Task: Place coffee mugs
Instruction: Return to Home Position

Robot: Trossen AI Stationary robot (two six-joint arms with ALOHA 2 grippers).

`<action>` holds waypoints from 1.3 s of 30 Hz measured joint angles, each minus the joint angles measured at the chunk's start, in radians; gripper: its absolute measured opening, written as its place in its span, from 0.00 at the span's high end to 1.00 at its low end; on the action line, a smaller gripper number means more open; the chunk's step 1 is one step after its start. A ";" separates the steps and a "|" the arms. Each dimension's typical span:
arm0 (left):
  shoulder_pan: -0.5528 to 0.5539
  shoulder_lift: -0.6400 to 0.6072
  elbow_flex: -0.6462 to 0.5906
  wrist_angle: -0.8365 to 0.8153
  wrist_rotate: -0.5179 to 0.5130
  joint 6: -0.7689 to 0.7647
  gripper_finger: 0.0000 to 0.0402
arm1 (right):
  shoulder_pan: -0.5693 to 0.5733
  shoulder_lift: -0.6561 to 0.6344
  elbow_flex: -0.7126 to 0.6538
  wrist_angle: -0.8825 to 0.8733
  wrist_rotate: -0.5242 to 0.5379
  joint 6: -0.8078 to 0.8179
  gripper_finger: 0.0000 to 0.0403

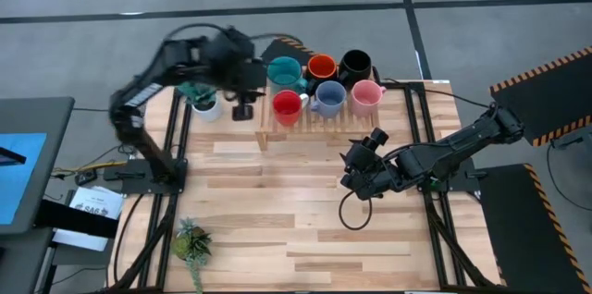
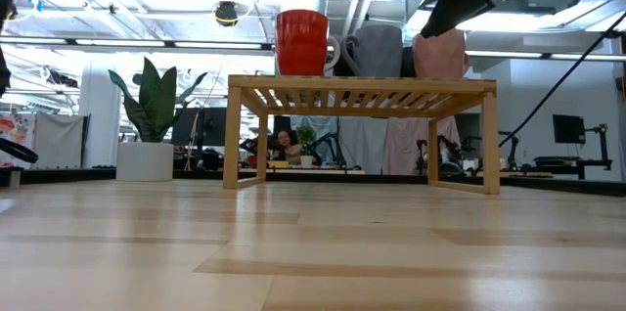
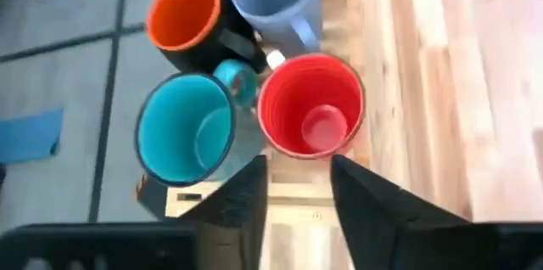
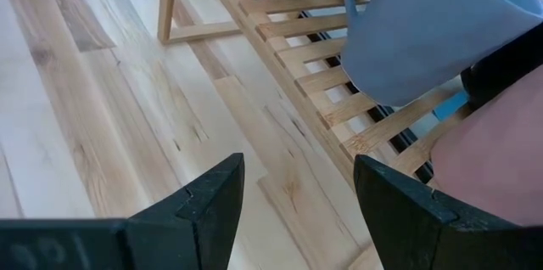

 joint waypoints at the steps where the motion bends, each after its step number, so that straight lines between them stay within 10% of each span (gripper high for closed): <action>1: 0.000 -0.042 -0.042 0.035 0.014 -0.012 0.73 | 0.000 0.000 0.000 0.001 0.000 -0.003 0.38; 9: -0.048 -0.470 -0.633 0.503 0.098 -0.009 0.98 | 0.000 0.000 0.000 0.002 0.000 -0.007 0.38; 22: -0.188 -1.038 -1.663 1.454 0.125 -0.132 1.00 | 0.000 0.000 0.000 0.004 0.001 -0.010 0.38; 39: -0.362 -1.123 -1.860 1.555 0.088 -0.139 1.00 | 0.003 0.000 0.000 0.004 0.001 -0.010 0.38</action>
